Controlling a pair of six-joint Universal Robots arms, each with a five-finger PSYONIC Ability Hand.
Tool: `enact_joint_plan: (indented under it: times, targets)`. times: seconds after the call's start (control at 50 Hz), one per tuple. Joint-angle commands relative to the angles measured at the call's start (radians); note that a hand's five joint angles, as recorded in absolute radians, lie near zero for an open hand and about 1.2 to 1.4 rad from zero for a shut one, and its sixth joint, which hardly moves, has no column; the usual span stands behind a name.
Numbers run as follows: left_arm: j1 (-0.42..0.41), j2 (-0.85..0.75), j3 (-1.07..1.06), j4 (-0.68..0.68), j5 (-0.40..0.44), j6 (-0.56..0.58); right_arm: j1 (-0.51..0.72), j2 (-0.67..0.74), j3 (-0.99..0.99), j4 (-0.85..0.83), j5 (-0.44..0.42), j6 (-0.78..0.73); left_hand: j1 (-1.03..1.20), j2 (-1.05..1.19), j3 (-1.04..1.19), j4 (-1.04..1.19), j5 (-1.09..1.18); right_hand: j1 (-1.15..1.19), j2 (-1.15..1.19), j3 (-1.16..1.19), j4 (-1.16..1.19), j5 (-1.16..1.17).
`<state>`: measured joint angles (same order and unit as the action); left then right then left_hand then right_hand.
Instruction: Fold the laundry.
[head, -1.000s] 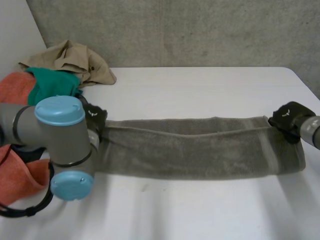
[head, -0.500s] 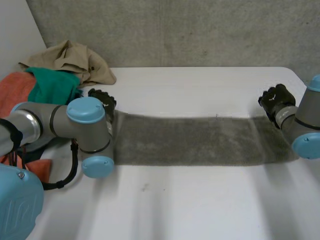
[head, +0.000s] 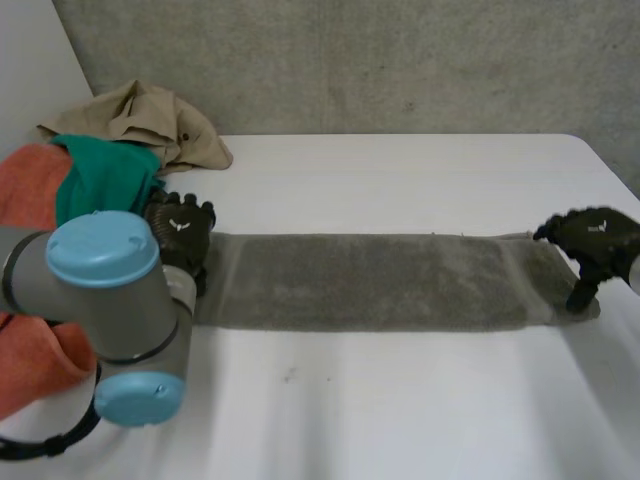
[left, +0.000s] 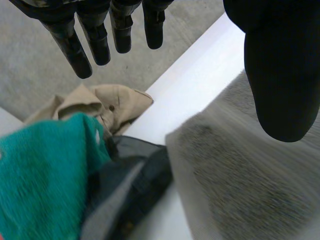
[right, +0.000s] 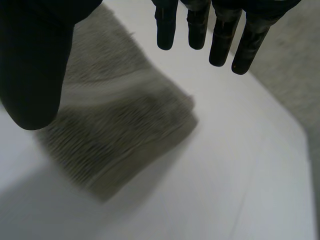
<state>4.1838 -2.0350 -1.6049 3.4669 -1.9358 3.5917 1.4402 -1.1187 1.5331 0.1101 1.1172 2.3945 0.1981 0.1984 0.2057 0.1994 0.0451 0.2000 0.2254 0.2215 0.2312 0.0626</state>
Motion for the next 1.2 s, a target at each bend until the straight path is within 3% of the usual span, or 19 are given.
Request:
enact_joint_plan:
  times: [0.02, 0.12, 0.24, 0.34, 0.56, 0.66, 0.78, 0.86, 1.02, 1.12, 1.2]
  targets:
    - [0.002, 0.027, -0.086, 0.003, -0.002, -0.076, -0.067, 0.043, 0.071, -0.093, -0.065, -0.017, -0.024, -0.024, -0.031, -0.025, -0.045, 0.207, 0.182, 0.186, 0.176, 0.17]
    - [0.002, 0.027, -0.089, 0.001, -0.002, -0.076, -0.087, 0.091, 0.071, -0.165, -0.082, -0.017, -0.024, -0.024, -0.031, -0.025, -0.045, 0.469, 0.443, 0.447, 0.438, 0.432]
    - [0.001, 0.03, -0.089, 0.001, -0.002, -0.076, -0.09, 0.134, 0.07, -0.188, -0.083, -0.018, -0.024, -0.024, -0.031, -0.025, -0.045, 0.583, 0.558, 0.562, 0.552, 0.546]
    - [0.001, 0.03, -0.089, 0.001, -0.002, -0.076, -0.096, 0.152, 0.061, -0.19, -0.085, -0.018, -0.024, -0.024, -0.031, -0.025, -0.045, 1.195, 1.17, 1.174, 1.164, 1.158]
    - [0.001, 0.052, -0.095, -0.003, -0.008, -0.076, -0.224, 0.083, 0.022, -0.188, -0.062, -0.037, -0.024, -0.024, -0.031, -0.025, -0.045, 1.196, 1.171, 1.175, 1.165, 1.159]
    - [0.002, 0.075, -0.109, -0.003, -0.006, -0.077, -0.302, 0.059, -0.053, -0.181, -0.03, -0.113, -0.024, -0.024, -0.031, -0.025, -0.045, 1.196, 1.171, 1.175, 1.165, 1.159]
    - [0.005, 0.082, -0.115, -0.003, -0.006, -0.077, -0.297, 0.05, -0.08, -0.161, -0.003, -0.242, -0.024, -0.024, -0.031, -0.025, -0.045, 1.196, 1.171, 1.175, 1.165, 1.159]
    - [0.005, 0.082, -0.115, -0.002, -0.008, -0.077, -0.207, 0.024, -0.083, -0.159, -0.03, -0.29, -0.024, -0.024, -0.031, -0.025, -0.045, 1.196, 1.171, 1.175, 1.165, 1.159]
    - [0.004, 0.102, -0.112, 0.001, -0.006, -0.077, 0.135, -0.038, -0.108, -0.196, -0.065, -0.305, -0.024, -0.024, -0.031, -0.025, -0.045, 1.196, 1.171, 1.175, 1.165, 1.159]
    - [-0.002, 0.105, -0.099, 0.003, -0.008, -0.076, 0.444, -0.018, -0.149, -0.233, -0.068, -0.31, -0.024, -0.024, -0.031, -0.025, -0.045, 1.196, 1.171, 1.175, 1.165, 1.159]
    - [-0.005, 0.105, -0.093, 0.003, -0.009, -0.073, 0.613, 0.062, -0.185, -0.251, -0.071, -0.308, -0.024, -0.024, -0.031, -0.025, -0.045, 1.196, 1.171, 1.175, 1.165, 1.159]
